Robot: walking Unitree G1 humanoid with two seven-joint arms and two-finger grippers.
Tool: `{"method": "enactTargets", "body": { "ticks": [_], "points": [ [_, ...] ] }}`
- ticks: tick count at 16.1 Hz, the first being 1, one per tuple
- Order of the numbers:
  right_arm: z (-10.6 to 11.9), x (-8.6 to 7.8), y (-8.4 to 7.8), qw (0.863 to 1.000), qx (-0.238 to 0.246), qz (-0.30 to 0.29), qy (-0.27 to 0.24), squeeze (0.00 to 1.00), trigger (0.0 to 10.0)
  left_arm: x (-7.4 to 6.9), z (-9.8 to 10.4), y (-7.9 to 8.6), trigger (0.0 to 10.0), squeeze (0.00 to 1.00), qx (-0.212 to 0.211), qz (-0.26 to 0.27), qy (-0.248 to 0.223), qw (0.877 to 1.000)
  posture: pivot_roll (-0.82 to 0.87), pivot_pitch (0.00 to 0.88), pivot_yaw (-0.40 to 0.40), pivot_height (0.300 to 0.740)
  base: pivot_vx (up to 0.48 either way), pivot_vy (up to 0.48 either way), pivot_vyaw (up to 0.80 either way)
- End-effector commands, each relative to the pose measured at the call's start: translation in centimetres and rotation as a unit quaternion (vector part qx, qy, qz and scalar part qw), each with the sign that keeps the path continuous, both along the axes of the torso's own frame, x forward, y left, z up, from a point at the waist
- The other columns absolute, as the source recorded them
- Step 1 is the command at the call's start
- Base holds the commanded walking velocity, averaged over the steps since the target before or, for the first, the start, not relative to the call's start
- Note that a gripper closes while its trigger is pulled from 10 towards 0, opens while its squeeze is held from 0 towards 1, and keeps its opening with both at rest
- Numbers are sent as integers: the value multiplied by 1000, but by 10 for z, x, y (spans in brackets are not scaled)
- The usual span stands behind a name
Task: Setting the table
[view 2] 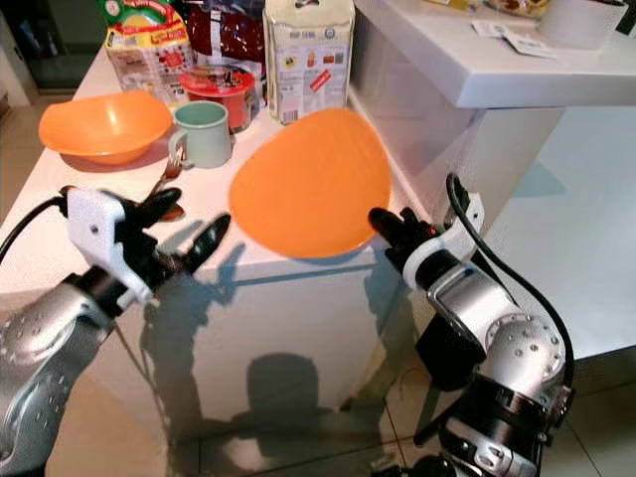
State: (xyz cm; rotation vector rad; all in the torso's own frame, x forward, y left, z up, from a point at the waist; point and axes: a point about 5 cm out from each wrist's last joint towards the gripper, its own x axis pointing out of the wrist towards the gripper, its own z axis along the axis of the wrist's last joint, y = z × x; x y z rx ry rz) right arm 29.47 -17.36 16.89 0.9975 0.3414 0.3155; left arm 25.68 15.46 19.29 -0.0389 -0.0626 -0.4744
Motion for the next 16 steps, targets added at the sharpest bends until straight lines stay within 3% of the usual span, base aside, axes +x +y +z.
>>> {"method": "enactTargets", "body": {
  "ticks": [1, 2, 3, 4, 9, 10, 11, 12, 16],
  "points": [
    [9, -2, -4, 999, 21, 3, -34, 0, 0, 5, -10, 1, 10000, 0, -28, 14, 54, 998, 73, 0, -39, 740, 0, 0, 0],
    [4, -3, -7, 999, 27, 0, -29, 0, 0, 9, -11, -5, 10000, 196, -74, 3, 72, 995, 73, 0, -39, 740, 0, 0, 0],
    [2, -4, -7, 999, 28, 1, -30, 0, 0, 11, -10, -11, 10000, 875, -113, -4, 87, 990, 69, 0, -34, 740, 0, 0, 0],
    [5, -5, -6, 998, 40, 3, -40, 0, 0, 15, -10, -13, 10000, 1000, -151, -1, 101, 983, 69, 0, -34, 740, 0, 0, 0],
    [18, -10, -2, 993, 81, 29, -85, 0, 0, 20, -1, -8, 10000, 1000, -261, 3, 107, 959, 65, 0, -33, 740, 0, 0, 0],
    [18, -10, -1, 992, 89, 31, -86, 0, 0, 19, -2, -8, 10000, 690, -269, -1, 113, 956, 67, 0, -33, 740, 0, 0, 0],
    [18, -11, 0, 991, 93, 33, -87, 0, 0, 18, -3, -8, 10000, 231, -278, -4, 116, 954, 65, 0, -32, 740, 0, 0, 0],
    [19, -12, 1, 990, 100, 38, -90, 0, 0, 17, -2, -9, 10000, 0, -283, -7, 117, 952, 64, 0, -31, 740, 0, 0, 0],
    [17, -18, 8, 988, 112, 57, -88, 0, 0, 17, 3, -11, 10000, 0, -297, -25, 111, 948, 60, 0, -25, 740, 0, 0, 0]
  ]
}}
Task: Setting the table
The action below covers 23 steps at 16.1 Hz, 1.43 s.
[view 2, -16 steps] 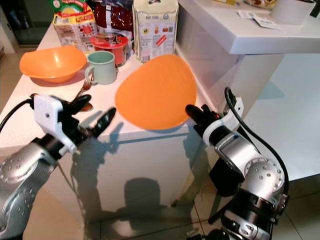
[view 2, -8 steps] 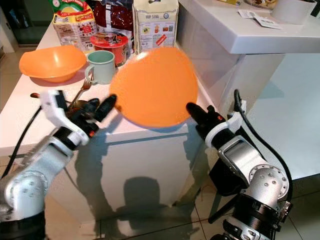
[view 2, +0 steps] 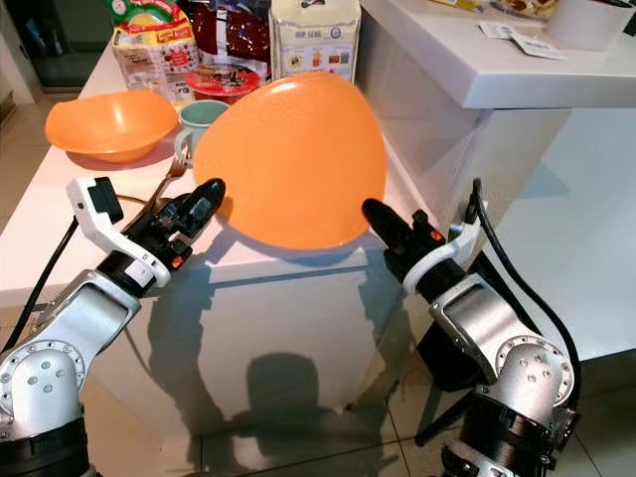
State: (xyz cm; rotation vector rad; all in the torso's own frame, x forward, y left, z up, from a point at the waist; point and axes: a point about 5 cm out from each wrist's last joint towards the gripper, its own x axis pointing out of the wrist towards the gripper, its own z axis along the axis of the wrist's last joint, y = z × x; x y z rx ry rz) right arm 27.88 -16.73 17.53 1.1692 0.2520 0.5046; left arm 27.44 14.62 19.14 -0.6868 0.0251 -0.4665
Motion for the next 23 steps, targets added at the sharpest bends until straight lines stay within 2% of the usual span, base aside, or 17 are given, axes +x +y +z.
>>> {"method": "enactTargets", "body": {
  "ticks": [1, 2, 3, 4, 5, 6, 7, 8, 9, 10, 23],
  "points": [
    [10, -3, 2, 1000, 7, 9, -29, 0, 0, 0, 6, -3, 10000, 0, -6, -11, -11, 1000, 60, 0, -25, 740, 0, 0, 0],
    [10, -4, 4, 1000, 9, 12, -27, 0, 0, -1, 8, -3, 9922, 0, -9, -16, -16, 1000, 60, 0, -25, 740, 0, 0, 0],
    [10, -4, 4, 999, 11, 16, -28, 0, 0, -2, 10, -3, 7137, 0, -9, -19, -19, 1000, 60, 0, -25, 740, 0, 0, 0],
    [10, -4, 5, 999, 12, 17, -28, 0, 0, -2, 10, -3, 7137, 0, -10, -20, -19, 1000, 60, 0, -25, 740, 0, 0, 0],
    [10, -5, 5, 999, 14, 19, -30, 0, 0, -2, 10, -3, 2863, 0, -10, -21, -19, 1000, 63, 0, -24, 740, 0, 0, 0],
    [12, -5, 6, 999, 19, 21, -34, 0, 0, -2, 9, -3, 2549, 0, -9, -21, -18, 1000, 63, 0, -22, 740, 0, 0, 0],
    [13, -6, 6, 999, 21, 22, -36, 0, 0, -2, 8, -2, 5569, 0, -7, -19, -15, 1000, 63, 0, -22, 740, 0, 0, 0],
    [13, -6, 6, 999, 21, 22, -37, 0, 0, -2, 7, -1, 6118, 0, -6, -17, -14, 1000, 63, 0, -22, 740, 0, 0, 0],
    [13, -6, 6, 999, 20, 23, -37, 0, 0, -2, 8, -1, 2745, 0, -8, -18, -14, 1000, 61, 0, -21, 740, 0, 0, 0],
    [13, -6, 6, 999, 19, 24, -36, 0, 0, -2, 8, -1, 0, 0, -11, -19, -16, 1000, 63, 0, -22, 740, 0, 0, 0],
    [14, -4, 9, 999, 13, 29, -35, 0, 0, -5, 14, -3, 0, 0, -42, -39, -35, 998, 62, 0, -24, 740, 0, 0, 0]
  ]
}}
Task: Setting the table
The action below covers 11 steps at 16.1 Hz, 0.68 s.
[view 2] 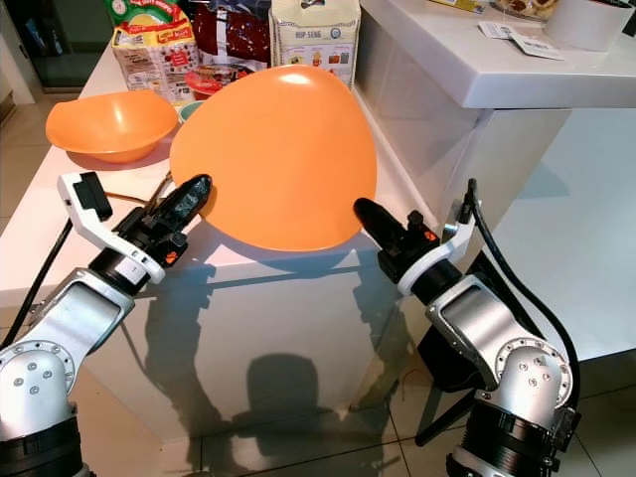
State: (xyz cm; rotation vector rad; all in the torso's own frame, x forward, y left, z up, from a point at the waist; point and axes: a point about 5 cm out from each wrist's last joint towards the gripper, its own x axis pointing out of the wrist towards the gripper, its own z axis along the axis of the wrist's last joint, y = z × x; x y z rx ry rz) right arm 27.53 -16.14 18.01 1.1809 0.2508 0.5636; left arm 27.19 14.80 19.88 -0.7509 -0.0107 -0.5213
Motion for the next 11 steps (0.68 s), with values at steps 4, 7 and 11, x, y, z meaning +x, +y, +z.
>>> {"method": "enactTargets", "body": {
  "ticks": [4, 7, 11],
  "points": [
    [11, -1, 4, 1000, 0, 10, -28, 0, 0, -4, 6, -6, 0, 0, -5, -23, -18, 1000, 61, 0, -25, 740, 0, 0, 0],
    [16, -1, 6, 999, -5, 15, -40, 0, 0, -5, 8, -6, 0, 0, -14, -31, -22, 999, 61, 0, -25, 740, 0, 0, 0],
    [22, -1, 7, 997, -35, 18, -66, 1000, 9725, -4, 11, -7, 0, 0, -27, -40, -31, 998, 54, 0, -19, 740, 0, 0, 0]
  ]
}}
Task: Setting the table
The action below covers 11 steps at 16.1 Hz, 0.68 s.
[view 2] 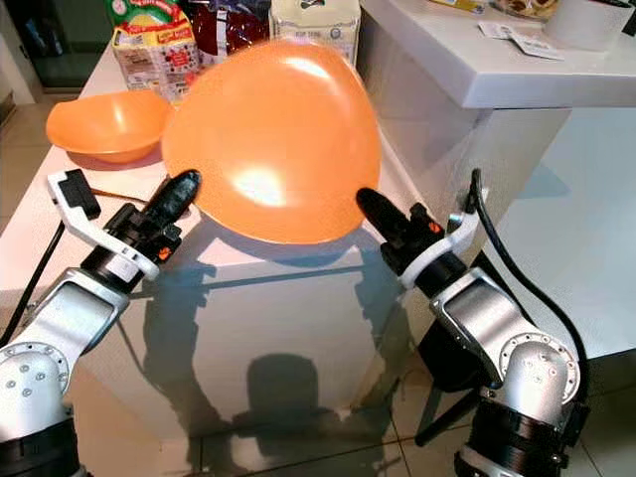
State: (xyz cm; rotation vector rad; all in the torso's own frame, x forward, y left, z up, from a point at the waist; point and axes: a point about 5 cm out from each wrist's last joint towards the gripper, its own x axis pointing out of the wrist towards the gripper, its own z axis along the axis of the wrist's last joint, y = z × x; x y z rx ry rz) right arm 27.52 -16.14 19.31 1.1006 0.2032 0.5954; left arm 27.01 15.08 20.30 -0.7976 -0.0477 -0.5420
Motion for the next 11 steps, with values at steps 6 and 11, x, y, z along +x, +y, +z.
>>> {"method": "enactTargets", "body": {
  "ticks": [6, 11],
  "points": [
    [22, -4, 16, 996, 39, 48, -67, 1000, 10000, -7, 9, -7, 0, 0, -50, -54, -23, 997, 61, 0, -20, 740, 0, 0, 0],
    [27, -4, 17, 993, 49, 65, -82, 1000, 10000, -8, 13, -5, 0, 0, -99, -54, -26, 993, 63, 0, -32, 740, 0, 0, 0]
  ]
}}
